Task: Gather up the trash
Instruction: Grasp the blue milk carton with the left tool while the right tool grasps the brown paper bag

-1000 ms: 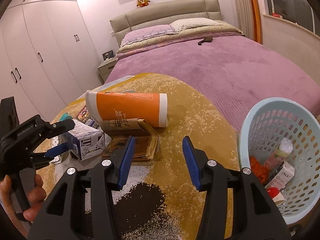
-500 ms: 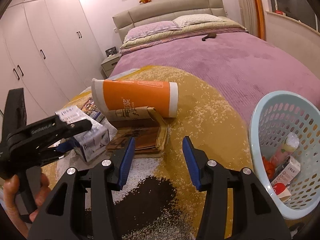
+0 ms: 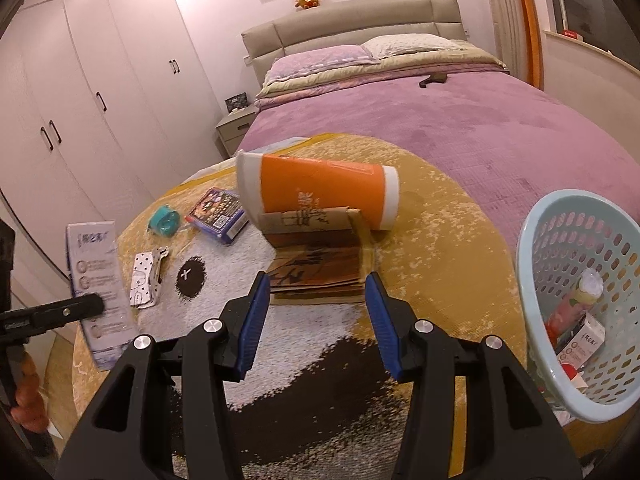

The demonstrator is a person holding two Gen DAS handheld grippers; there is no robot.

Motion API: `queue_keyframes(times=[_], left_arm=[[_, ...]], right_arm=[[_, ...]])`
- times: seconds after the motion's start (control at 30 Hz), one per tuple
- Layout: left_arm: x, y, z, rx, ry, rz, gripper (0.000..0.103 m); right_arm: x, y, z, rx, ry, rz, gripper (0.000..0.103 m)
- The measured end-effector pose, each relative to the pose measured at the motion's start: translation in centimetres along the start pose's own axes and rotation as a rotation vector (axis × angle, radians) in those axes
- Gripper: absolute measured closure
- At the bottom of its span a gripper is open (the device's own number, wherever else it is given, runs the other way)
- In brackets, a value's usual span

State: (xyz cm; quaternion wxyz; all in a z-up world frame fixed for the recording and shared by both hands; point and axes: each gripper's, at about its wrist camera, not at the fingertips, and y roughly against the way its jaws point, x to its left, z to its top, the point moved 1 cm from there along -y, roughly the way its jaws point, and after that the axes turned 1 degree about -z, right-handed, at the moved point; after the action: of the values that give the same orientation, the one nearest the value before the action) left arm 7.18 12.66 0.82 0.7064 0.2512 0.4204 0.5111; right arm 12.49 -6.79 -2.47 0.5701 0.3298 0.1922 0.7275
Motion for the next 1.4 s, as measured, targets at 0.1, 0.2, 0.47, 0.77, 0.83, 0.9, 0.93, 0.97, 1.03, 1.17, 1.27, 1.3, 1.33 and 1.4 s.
queue_keyframes(times=[0.1, 0.2, 0.47, 0.77, 0.83, 0.9, 0.93, 0.97, 1.03, 1.17, 1.27, 1.3, 1.33, 1.4], left_arm=[[0.3, 0.2, 0.1, 0.029, -0.051, 0.058, 0.068], [0.1, -1.2, -0.1, 0.039, -0.067, 0.099, 0.069], [-1.5, -2.9, -2.4, -0.059, -0.077, 0.206, 0.062], [-0.7, -2.2, -3.8, -0.136, -0.005, 0.205, 0.065], [-0.7, -2.1, -3.9, -0.146, 0.002, 0.201, 0.066], [-0.8, -1.8, -3.9, -0.166, 0.003, 0.196, 0.066], [-0.8, -1.7, -3.8, -0.174, 0.003, 0.193, 0.067], [-0.8, -1.6, -3.7, -0.182, 0.002, 0.19, 0.067], [-1.0, -1.2, -3.7, -0.192, -0.007, 0.18, 0.067], [-1.1, -0.9, -3.9, -0.198, -0.02, 0.18, 0.067], [-0.6, -1.0, -4.1, -0.187, -0.006, 0.179, 0.067], [-0.5, -1.1, -4.1, -0.186, -0.002, 0.176, 0.067], [-0.4, -1.0, -4.2, -0.186, 0.003, 0.173, 0.067], [-0.1, -0.9, -4.3, -0.188, 0.007, 0.175, 0.067]], right_arm=[[0.6, 0.0, -0.1, -0.001, 0.007, 0.006, 0.057], [1.4, -0.1, -0.1, 0.003, 0.02, 0.01, 0.057], [0.8, 0.3, 3.0, -0.054, 0.09, -0.05, 0.051], [-1.6, -2.0, 7.9, -0.045, 0.066, 0.031, 0.043], [-1.5, -2.0, 6.8, -0.03, 0.085, 0.038, 0.043], [-1.3, -2.6, 5.1, -0.012, 0.109, -0.001, 0.043], [-1.3, -3.1, 4.6, 0.002, 0.113, -0.012, 0.043], [-1.5, -3.8, 4.1, 0.026, 0.109, -0.008, 0.043], [-2.0, -4.7, 3.7, 0.056, 0.082, 0.004, 0.043], [-1.9, -5.9, 3.8, 0.092, 0.048, 0.054, 0.043], [-0.7, -7.1, 2.7, 0.171, 0.055, 0.046, 0.043], [0.0, -7.0, 2.3, 0.16, 0.08, 0.017, 0.043], [0.6, -6.7, 1.8, 0.156, 0.101, 0.01, 0.047], [2.0, -6.0, 0.8, 0.167, 0.119, 0.084, 0.051]])
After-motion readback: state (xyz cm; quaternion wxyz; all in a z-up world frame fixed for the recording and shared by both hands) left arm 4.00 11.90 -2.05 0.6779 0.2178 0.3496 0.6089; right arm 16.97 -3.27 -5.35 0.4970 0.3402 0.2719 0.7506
